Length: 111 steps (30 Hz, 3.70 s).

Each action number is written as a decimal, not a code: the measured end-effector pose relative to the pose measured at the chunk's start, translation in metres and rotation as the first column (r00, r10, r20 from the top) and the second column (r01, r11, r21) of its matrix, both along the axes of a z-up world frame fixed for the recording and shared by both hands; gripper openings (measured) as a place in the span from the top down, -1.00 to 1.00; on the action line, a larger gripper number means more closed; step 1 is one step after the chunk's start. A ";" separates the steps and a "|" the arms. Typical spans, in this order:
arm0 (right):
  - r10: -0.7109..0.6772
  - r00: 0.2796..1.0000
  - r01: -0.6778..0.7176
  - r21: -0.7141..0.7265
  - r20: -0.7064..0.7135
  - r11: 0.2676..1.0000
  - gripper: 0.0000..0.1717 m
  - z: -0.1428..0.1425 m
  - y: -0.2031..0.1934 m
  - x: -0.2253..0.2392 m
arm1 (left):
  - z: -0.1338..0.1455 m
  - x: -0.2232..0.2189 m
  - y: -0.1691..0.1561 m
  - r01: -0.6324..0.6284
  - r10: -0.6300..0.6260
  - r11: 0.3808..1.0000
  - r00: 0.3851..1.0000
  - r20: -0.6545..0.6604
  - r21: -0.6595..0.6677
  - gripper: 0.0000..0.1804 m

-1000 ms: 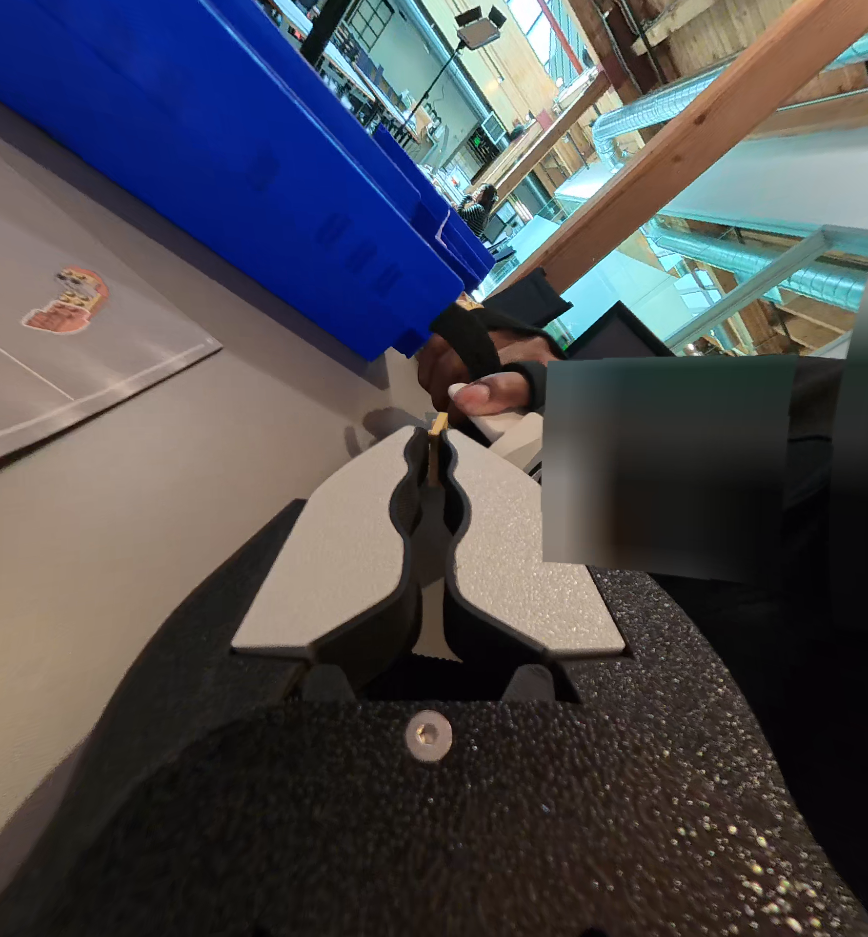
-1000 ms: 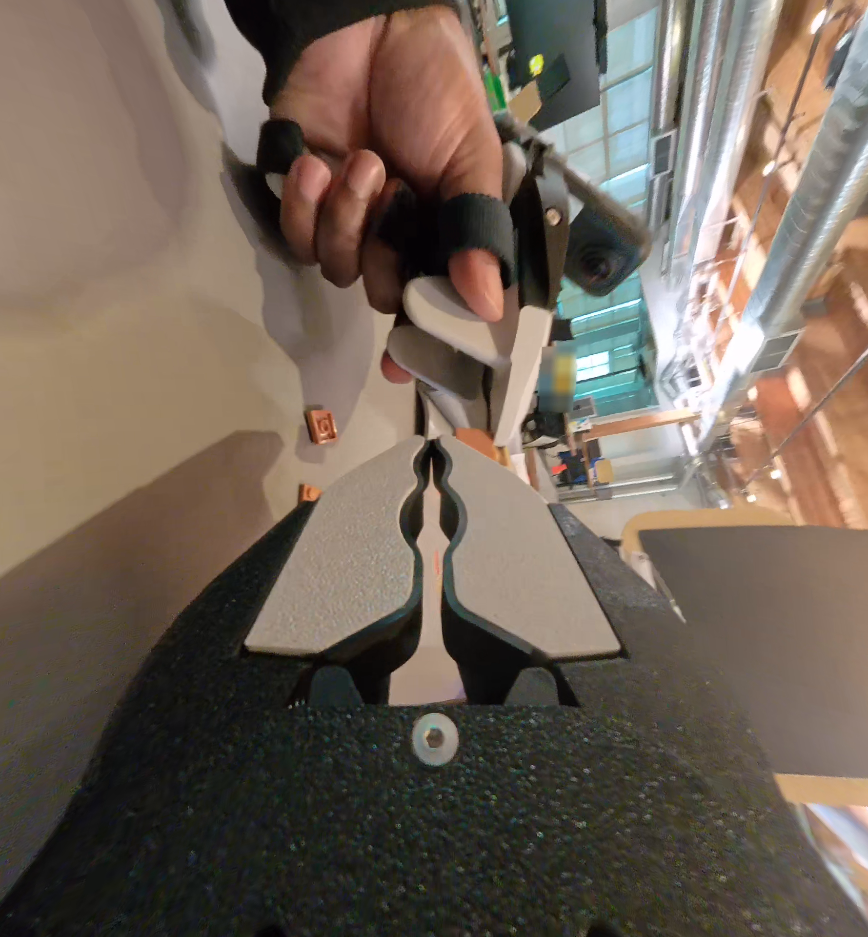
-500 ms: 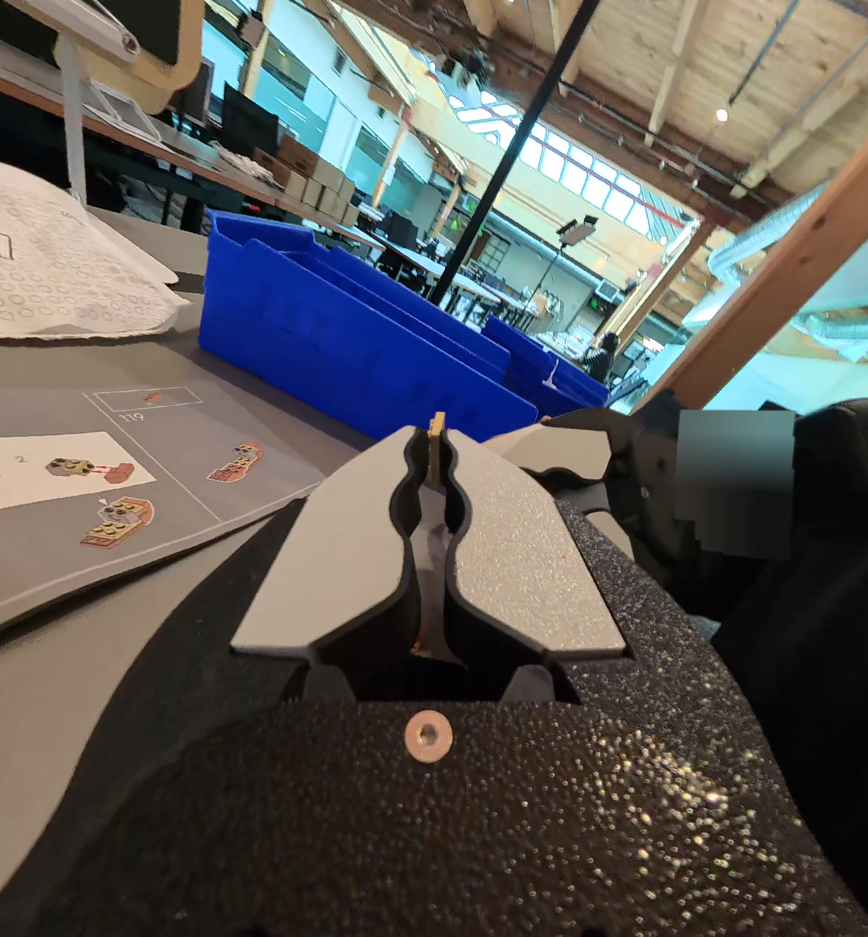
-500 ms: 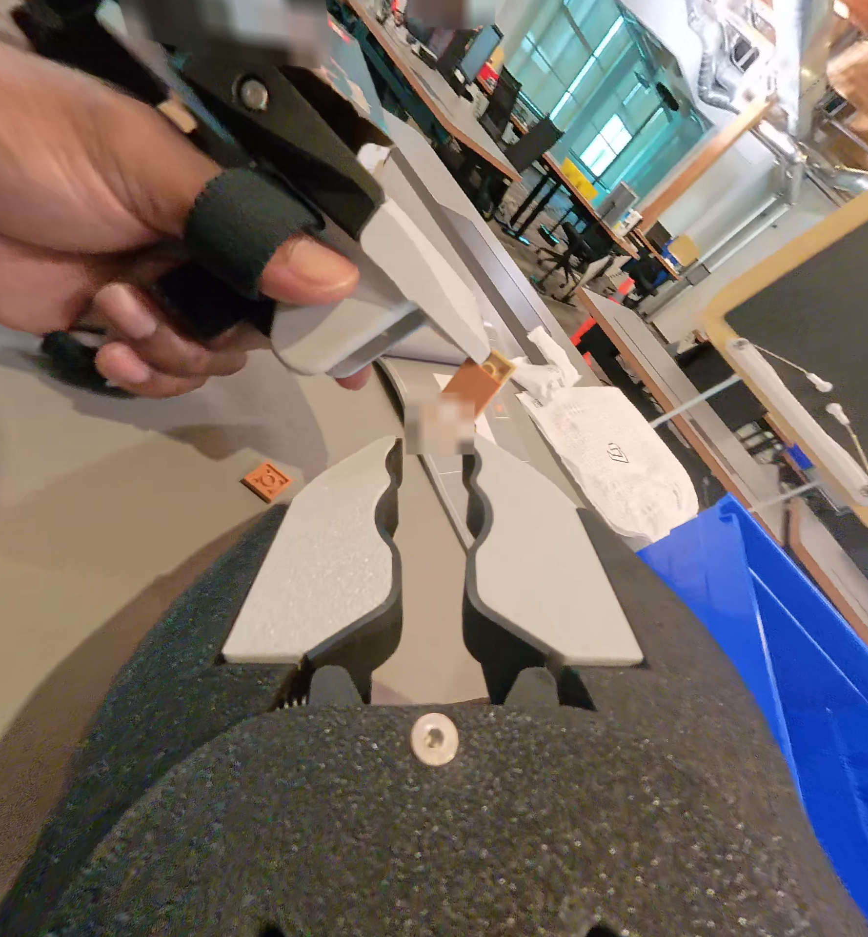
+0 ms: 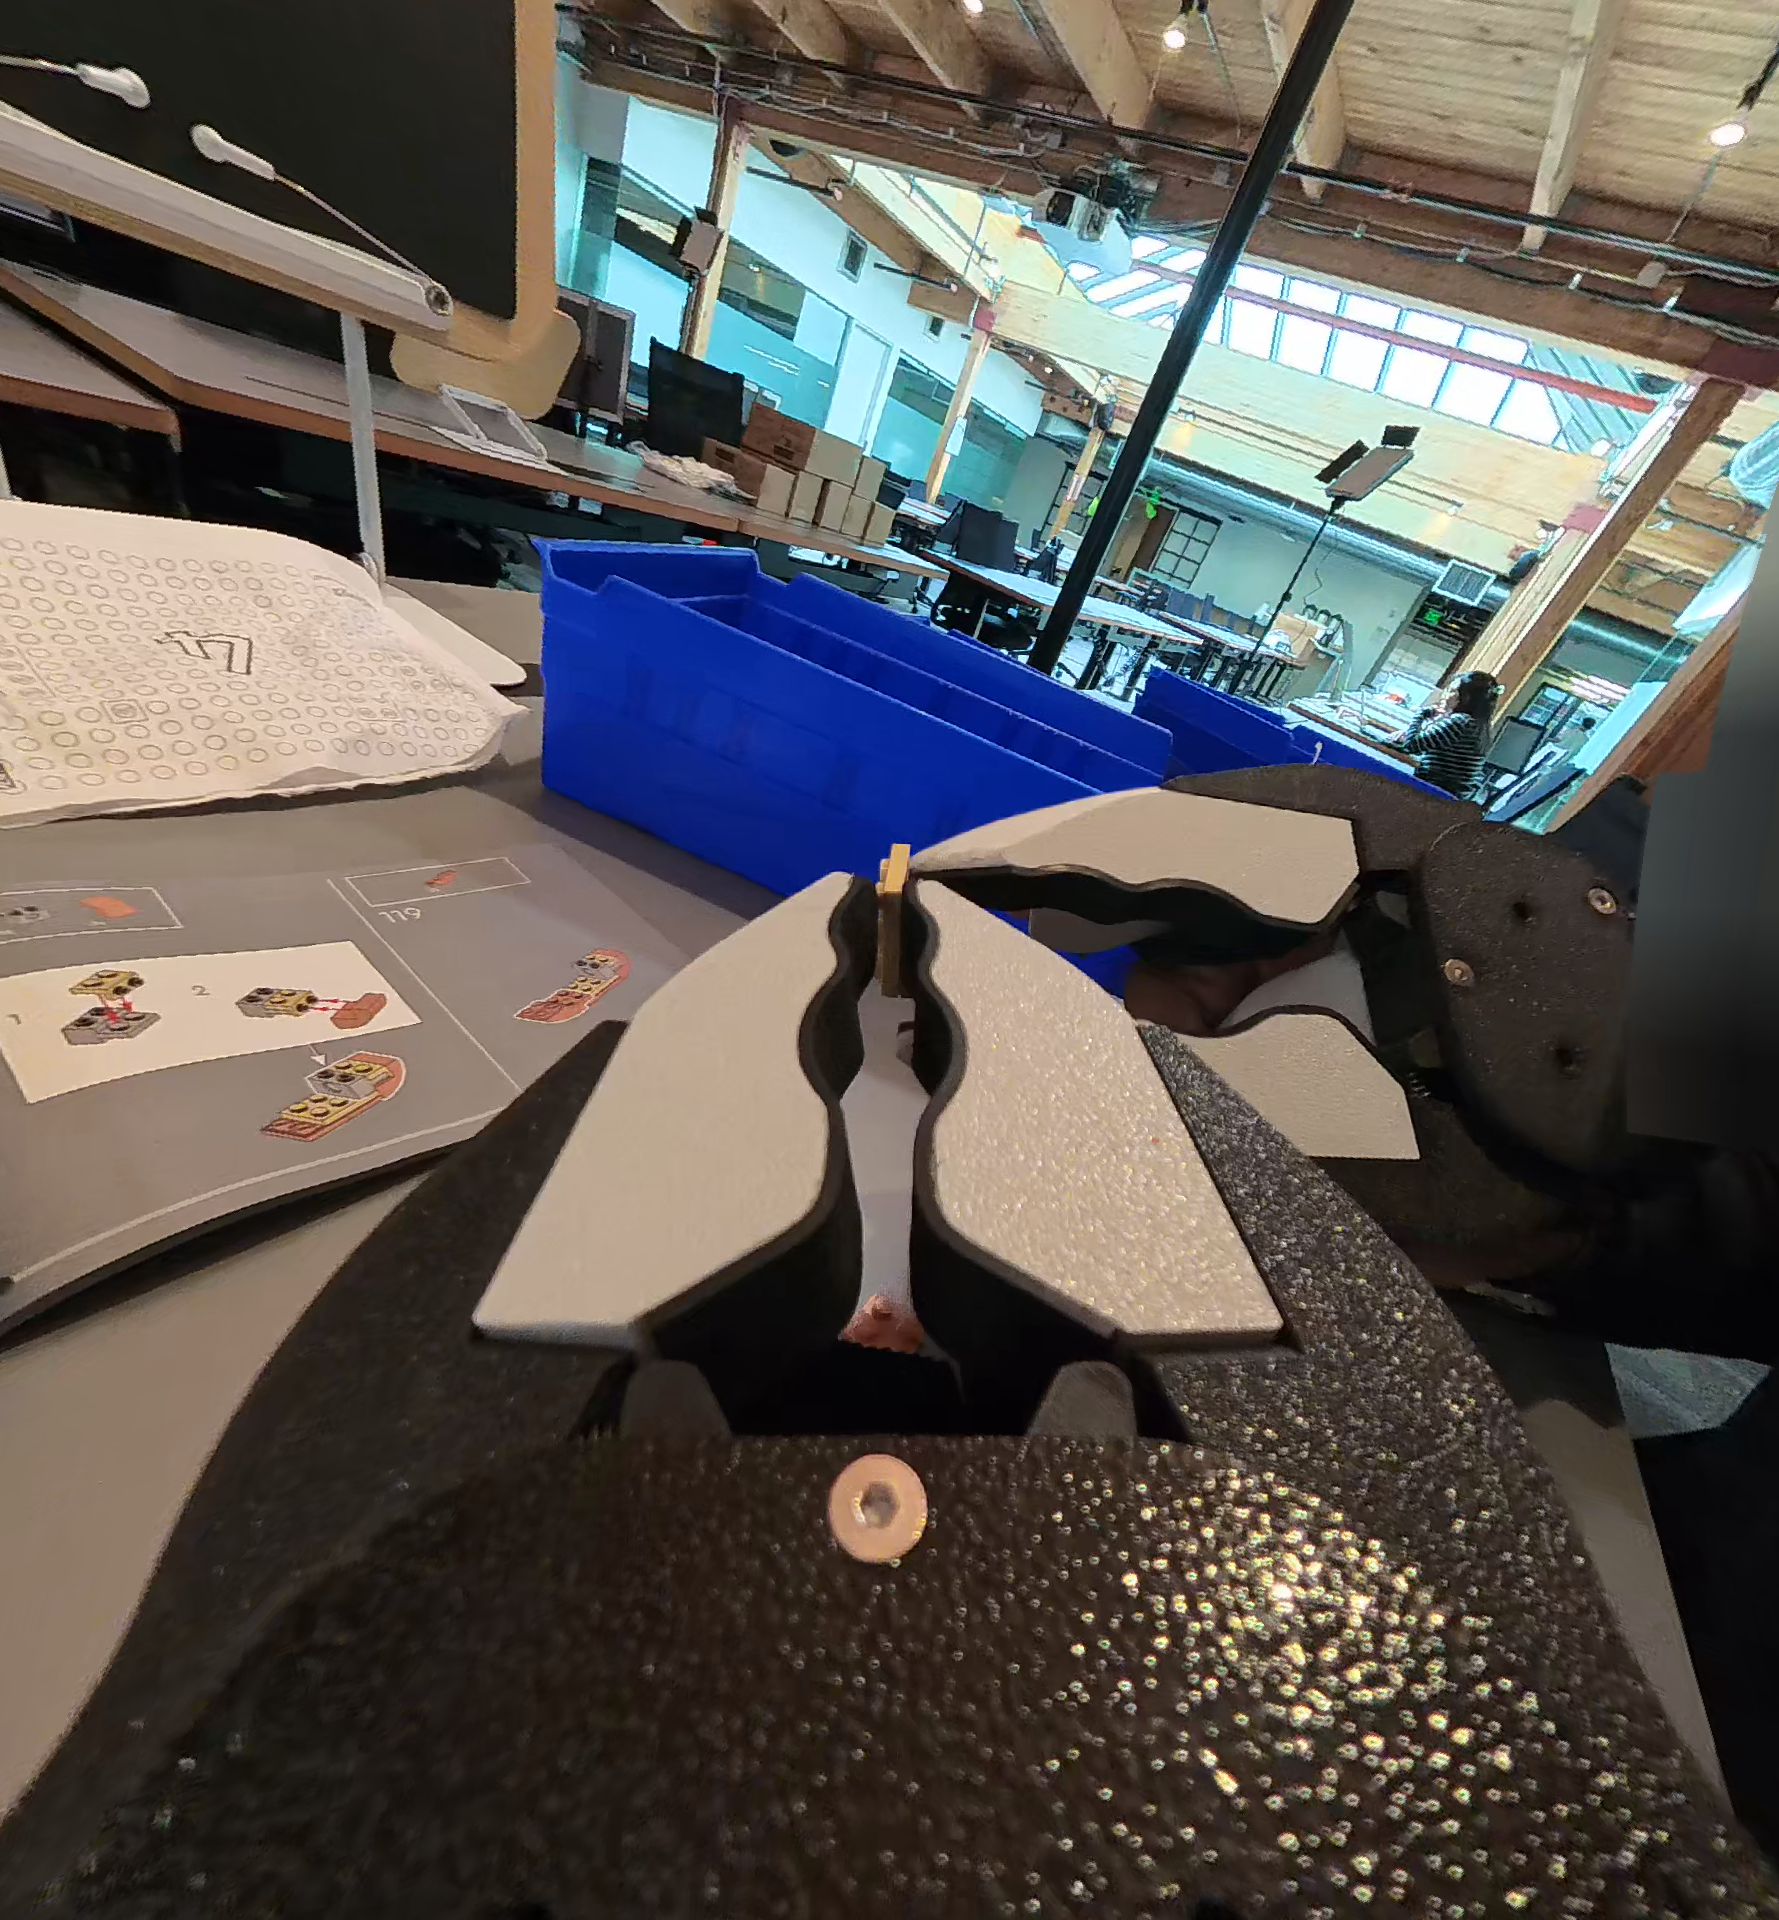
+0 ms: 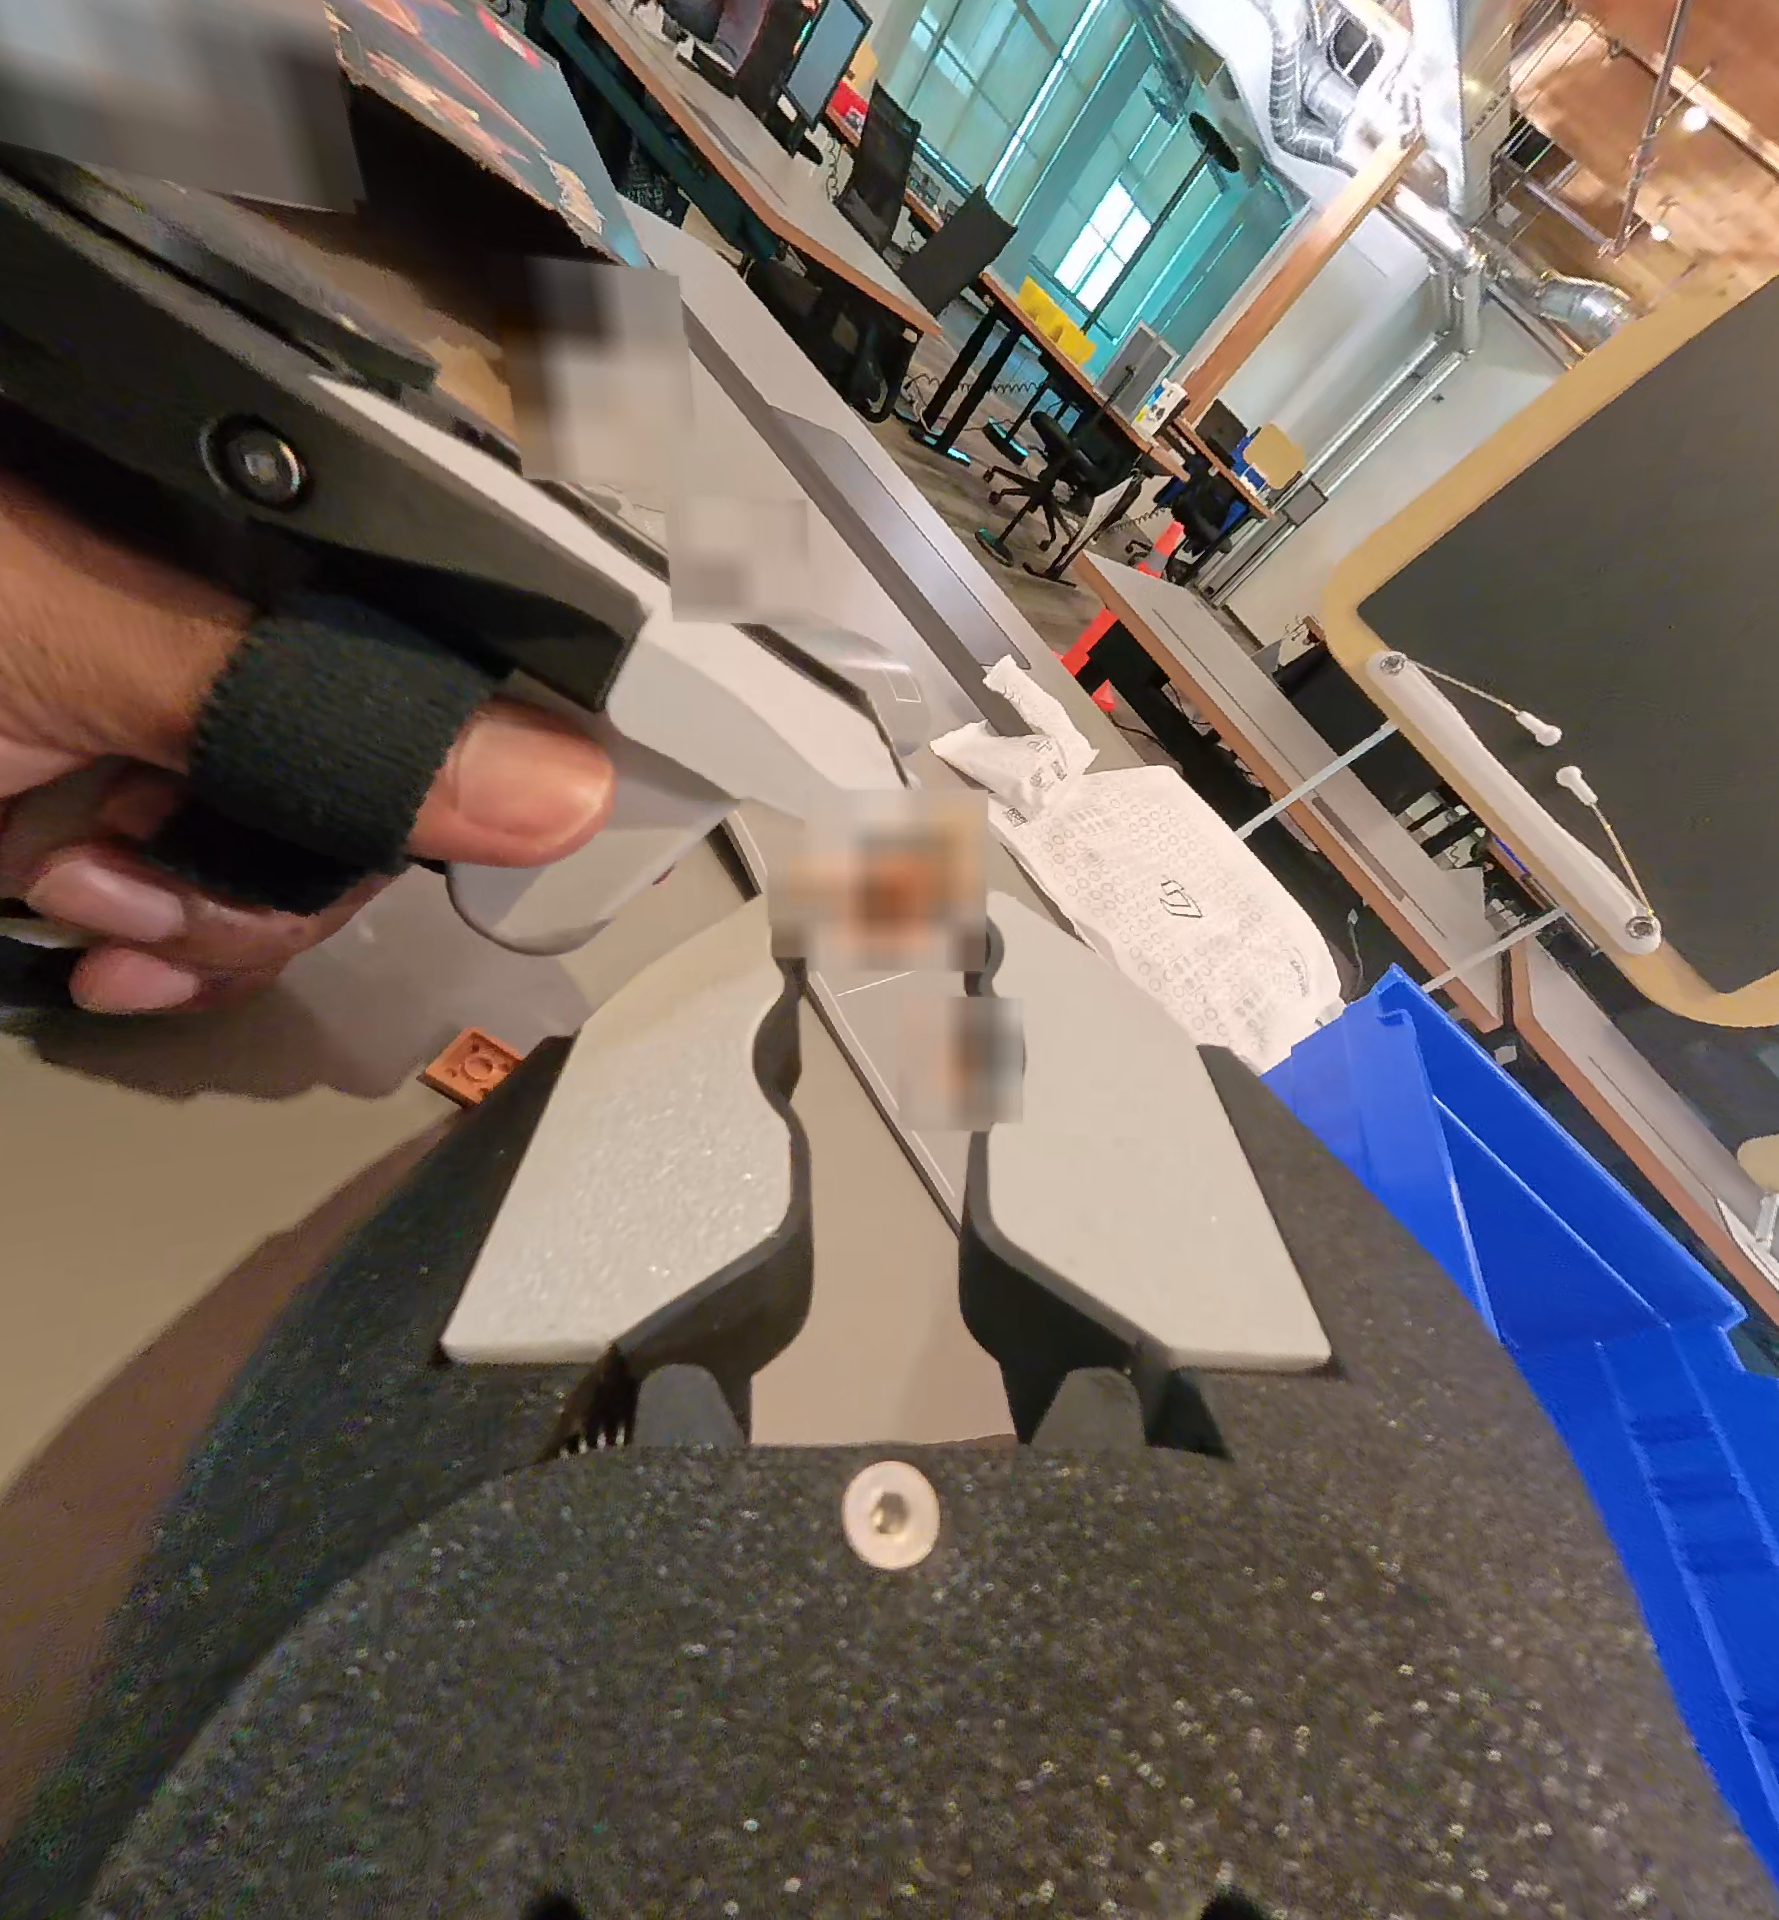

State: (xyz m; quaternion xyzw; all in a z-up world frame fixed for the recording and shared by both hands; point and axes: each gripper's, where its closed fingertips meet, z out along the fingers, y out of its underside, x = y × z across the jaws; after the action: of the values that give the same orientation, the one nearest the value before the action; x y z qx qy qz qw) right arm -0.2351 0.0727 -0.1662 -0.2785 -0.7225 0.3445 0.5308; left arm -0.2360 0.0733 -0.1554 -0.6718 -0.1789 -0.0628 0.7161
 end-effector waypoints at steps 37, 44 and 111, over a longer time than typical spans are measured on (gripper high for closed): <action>0.172 0.985 -0.168 0.361 0.021 0.917 0.80 -0.026 -0.005 0.008 | -0.030 0.006 -0.004 0.291 -0.286 0.903 0.956 0.064 -0.317 0.91; 0.192 0.981 -0.186 0.385 0.023 0.904 0.80 -0.028 -0.005 0.009 | -0.035 0.008 -0.006 0.320 -0.321 0.884 0.946 0.055 -0.342 0.93; 0.176 0.981 -0.124 0.425 -0.086 0.897 0.82 -0.010 -0.003 0.015 | -0.022 0.018 0.000 0.332 -0.303 0.930 0.936 0.179 -0.161 0.96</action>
State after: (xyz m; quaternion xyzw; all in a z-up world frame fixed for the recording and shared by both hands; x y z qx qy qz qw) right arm -0.2203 0.0693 -0.1763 -0.0806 -0.7649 0.2384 0.5929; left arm -0.2176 0.0736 -0.1776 -0.7499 -0.1266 -0.2115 0.6139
